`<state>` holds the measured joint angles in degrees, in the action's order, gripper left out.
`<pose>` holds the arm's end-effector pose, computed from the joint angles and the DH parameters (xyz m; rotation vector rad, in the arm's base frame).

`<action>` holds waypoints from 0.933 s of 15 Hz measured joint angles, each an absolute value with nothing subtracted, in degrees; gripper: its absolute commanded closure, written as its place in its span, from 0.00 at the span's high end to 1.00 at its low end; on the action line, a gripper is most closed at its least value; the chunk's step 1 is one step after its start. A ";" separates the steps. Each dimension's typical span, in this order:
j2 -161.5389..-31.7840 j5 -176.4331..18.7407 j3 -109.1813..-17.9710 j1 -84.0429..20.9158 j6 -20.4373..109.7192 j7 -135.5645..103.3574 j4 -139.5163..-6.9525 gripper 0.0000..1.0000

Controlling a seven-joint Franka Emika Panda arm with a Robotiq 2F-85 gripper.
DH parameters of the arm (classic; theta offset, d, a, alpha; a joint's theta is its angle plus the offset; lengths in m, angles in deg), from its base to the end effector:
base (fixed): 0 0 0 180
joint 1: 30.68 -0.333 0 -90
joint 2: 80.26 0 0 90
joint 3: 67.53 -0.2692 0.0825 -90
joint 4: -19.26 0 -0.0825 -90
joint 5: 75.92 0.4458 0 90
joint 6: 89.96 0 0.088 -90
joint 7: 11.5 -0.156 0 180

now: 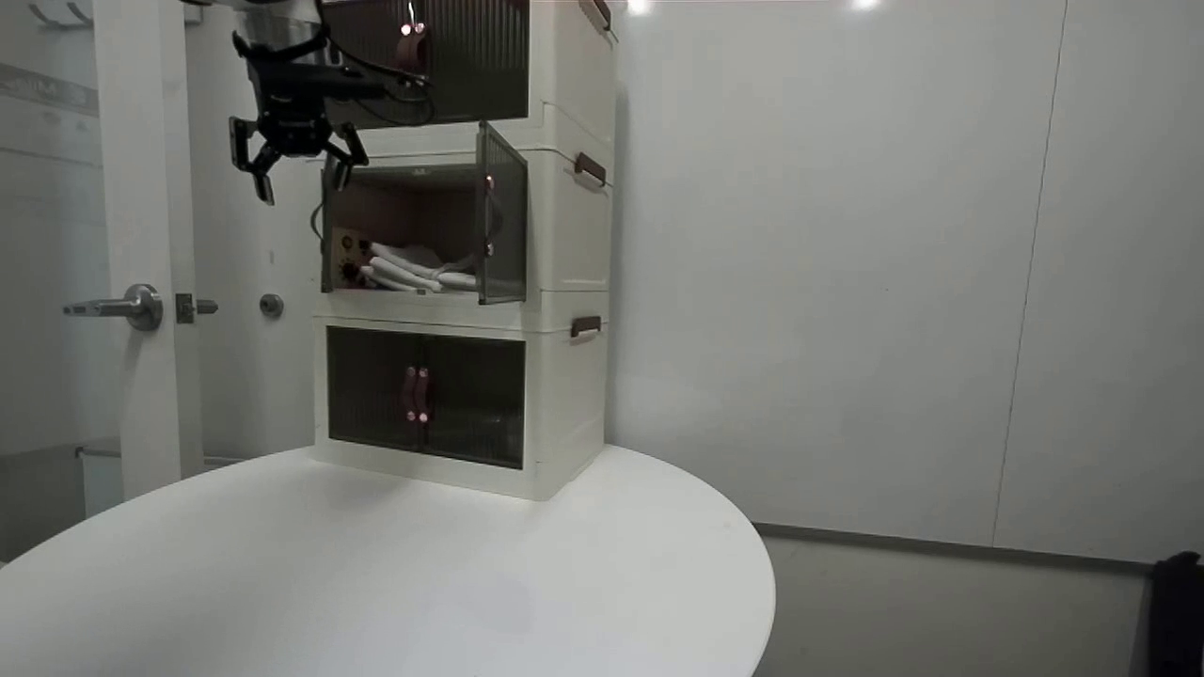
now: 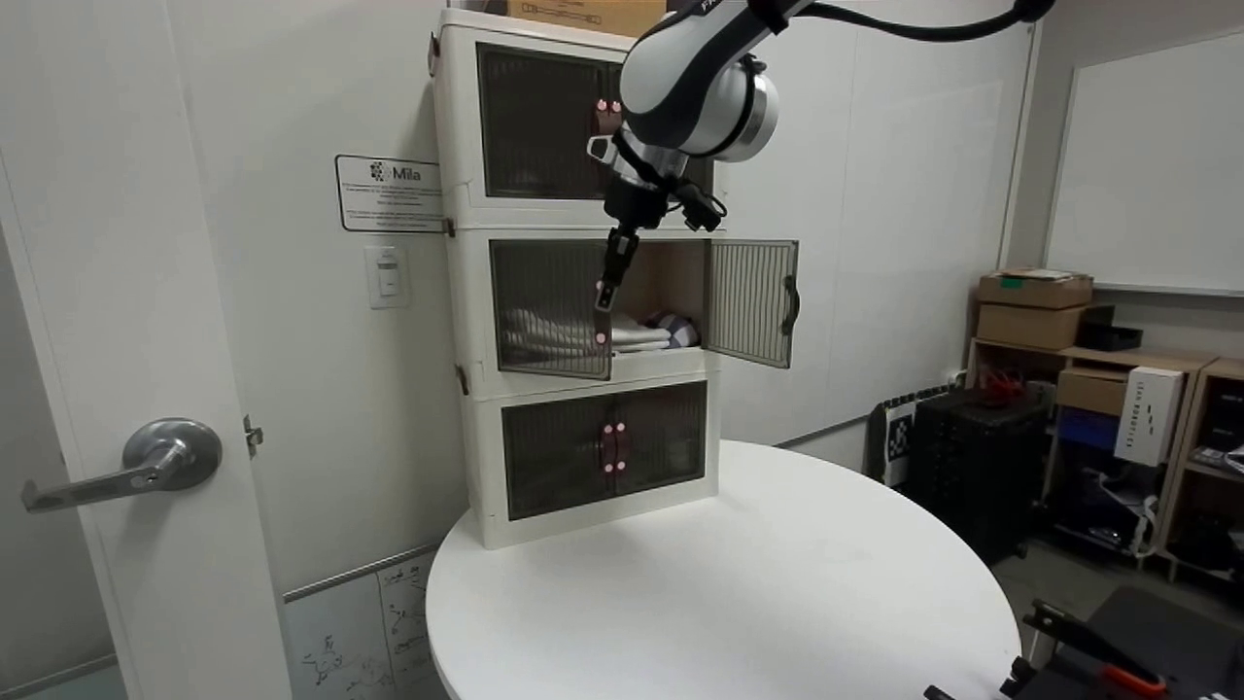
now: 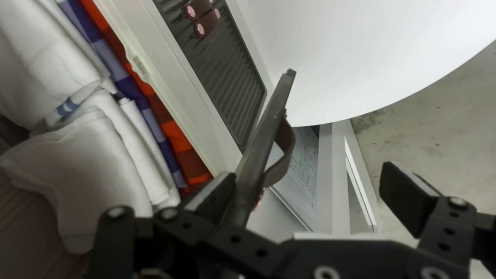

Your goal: Open the doors of the second cabinet, remove one towel and put it on the table

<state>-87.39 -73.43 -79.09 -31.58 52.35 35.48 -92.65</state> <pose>0.6714 0.1483 0.3388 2.6422 1.4466 0.6217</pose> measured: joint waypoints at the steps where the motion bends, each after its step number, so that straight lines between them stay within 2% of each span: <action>1: -86.76 -73.43 -79.11 -32.40 52.21 35.20 -93.39 1.00; 8: -85.44 -77.29 -80.40 -39.60 52.85 25.72 -95.14 1.00; 14: -94.74 -90.10 -81.09 -45.21 53.94 10.90 -86.47 1.00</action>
<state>-94.74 -90.10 -81.09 -45.21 53.94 10.90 -86.47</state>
